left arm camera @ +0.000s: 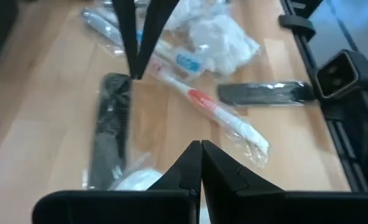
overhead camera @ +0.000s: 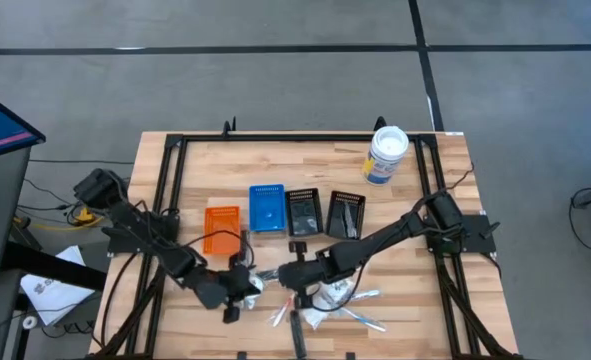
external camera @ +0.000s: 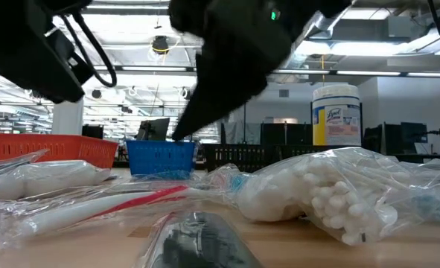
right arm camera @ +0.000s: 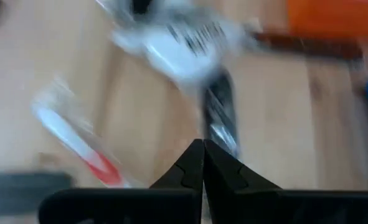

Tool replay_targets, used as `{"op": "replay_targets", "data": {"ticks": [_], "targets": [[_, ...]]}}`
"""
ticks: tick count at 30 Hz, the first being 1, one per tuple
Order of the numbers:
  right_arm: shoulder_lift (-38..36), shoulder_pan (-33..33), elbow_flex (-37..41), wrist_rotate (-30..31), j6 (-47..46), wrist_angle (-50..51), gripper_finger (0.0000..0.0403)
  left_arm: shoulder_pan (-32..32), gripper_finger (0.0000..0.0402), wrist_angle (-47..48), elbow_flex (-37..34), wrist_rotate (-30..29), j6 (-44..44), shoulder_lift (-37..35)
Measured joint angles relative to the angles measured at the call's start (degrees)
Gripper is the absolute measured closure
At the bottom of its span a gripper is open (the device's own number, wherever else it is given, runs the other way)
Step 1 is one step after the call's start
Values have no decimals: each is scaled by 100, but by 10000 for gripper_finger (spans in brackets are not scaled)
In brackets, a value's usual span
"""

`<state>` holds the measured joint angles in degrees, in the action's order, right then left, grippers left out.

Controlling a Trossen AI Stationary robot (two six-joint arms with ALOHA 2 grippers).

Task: Pick & Place Travel size toiletries
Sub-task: Put the black comb into the right black bin

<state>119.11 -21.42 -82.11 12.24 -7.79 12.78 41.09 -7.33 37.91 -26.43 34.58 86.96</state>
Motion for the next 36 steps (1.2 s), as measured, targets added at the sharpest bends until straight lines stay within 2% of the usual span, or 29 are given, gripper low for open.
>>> {"op": "replay_targets", "data": {"ticks": [4,8,11,13,16,19,21,23,27,31,33,36], "targets": [[-2,-126,-1,-32,426,-374,403,317,400,40,59,-131,-28,-180],[-2,-171,-2,-18,668,-793,403,751,400,-141,68,-1323,-581,-688],[-2,-166,-2,-21,639,-1388,403,1033,400,-678,64,-2235,-1523,-1050],[-2,-147,28,-151,530,-1890,403,1141,400,-1137,65,-2566,-2318,-1272],[-5,-13,497,-744,118,-3193,403,1159,400,-1726,66,-2589,-3256,-1594],[-207,214,1371,-1248,-665,-4476,403,1158,400,-1860,66,-2484,-3521,-1816],[-395,383,2010,-1239,-1219,-5367,403,1157,400,-1936,9,-2450,-3531,-1861],[-558,506,2452,-1193,-1459,-5713,403,1159,400,-2006,-131,-2422,-3473,-1860],[-1054,517,2563,-1234,-1496,-5116,403,1057,400,-2274,-489,-2422,-3281,-1858],[-1370,458,2076,-1257,-1332,-3108,403,934,400,-2598,-820,-2431,-3223,-1856],[-1419,486,1729,-1249,-1593,-2173,401,935,400,-2671,-871,-2439,-3218,-1856],[-1296,549,1204,-1406,-1904,-1563,375,941,400,-2671,-879,-2431,-3218,-1856]]}}
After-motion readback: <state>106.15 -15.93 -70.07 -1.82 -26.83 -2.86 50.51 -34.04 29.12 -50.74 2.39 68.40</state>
